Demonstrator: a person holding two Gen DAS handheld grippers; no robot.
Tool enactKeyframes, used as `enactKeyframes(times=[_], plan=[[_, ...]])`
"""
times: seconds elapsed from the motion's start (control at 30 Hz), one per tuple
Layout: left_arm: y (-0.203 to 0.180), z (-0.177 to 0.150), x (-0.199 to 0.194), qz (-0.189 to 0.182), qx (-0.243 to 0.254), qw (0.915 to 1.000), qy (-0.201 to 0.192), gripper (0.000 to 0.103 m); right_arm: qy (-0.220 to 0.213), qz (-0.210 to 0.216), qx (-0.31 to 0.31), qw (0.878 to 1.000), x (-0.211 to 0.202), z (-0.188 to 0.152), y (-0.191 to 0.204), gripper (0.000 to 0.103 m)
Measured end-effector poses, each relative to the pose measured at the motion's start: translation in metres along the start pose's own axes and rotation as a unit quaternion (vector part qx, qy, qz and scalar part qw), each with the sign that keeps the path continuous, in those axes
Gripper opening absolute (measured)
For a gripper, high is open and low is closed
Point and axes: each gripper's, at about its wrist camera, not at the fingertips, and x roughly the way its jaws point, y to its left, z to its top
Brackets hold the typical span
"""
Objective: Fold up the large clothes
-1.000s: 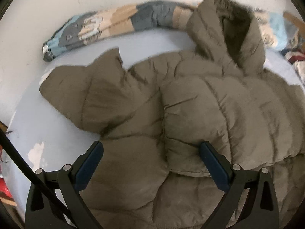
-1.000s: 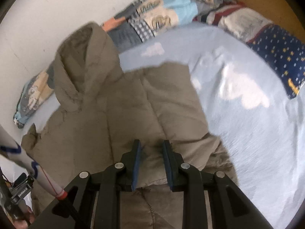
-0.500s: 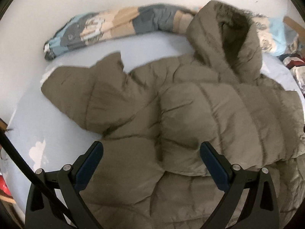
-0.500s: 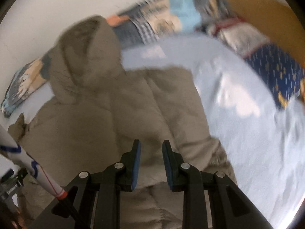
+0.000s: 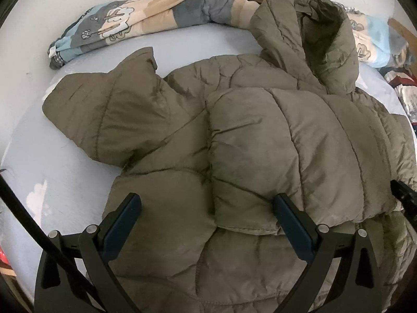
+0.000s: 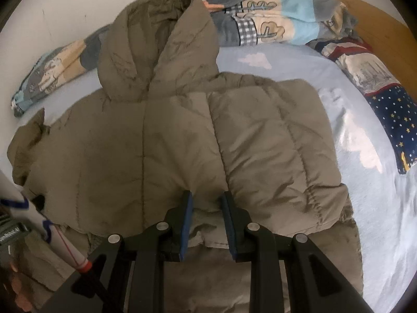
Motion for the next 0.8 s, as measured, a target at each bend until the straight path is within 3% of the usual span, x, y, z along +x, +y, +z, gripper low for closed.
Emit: enactKeyframes(times=[0.17, 0.37, 0.47, 0.53, 0.57, 0.8], plan=[[0.007, 0.004, -0.021, -0.018, -0.016, 0.9993, -0.028, 0.101, 0.002, -0.008, 0.0, 1.0, -0.007, -0.002, 0.003, 0.025], [0.033, 0.013, -0.045, -0.007, -0.034, 0.9968, -0.072, 0.101, -0.062, 0.002, -0.019, 0.998, -0.042, 0.004, 0.015, 0.025], [0.051, 0.015, -0.049, 0.01, -0.043, 0.9959, -0.08, 0.101, -0.031, 0.023, -0.025, 0.999, -0.029, 0.002, 0.019, 0.026], [0.064, 0.015, -0.052, 0.018, -0.051, 0.9949, -0.085, 0.101, 0.022, 0.024, -0.028, 0.999, -0.007, -0.003, 0.021, 0.027], [0.075, 0.016, -0.055, 0.022, -0.057, 0.9942, -0.088, 0.101, 0.029, 0.023, -0.026, 0.999, -0.004, -0.005, 0.02, 0.027], [0.146, 0.026, -0.057, 0.059, -0.099, 0.989, -0.092, 0.101, -0.019, 0.052, 0.004, 0.998, -0.035, 0.007, 0.009, 0.03]])
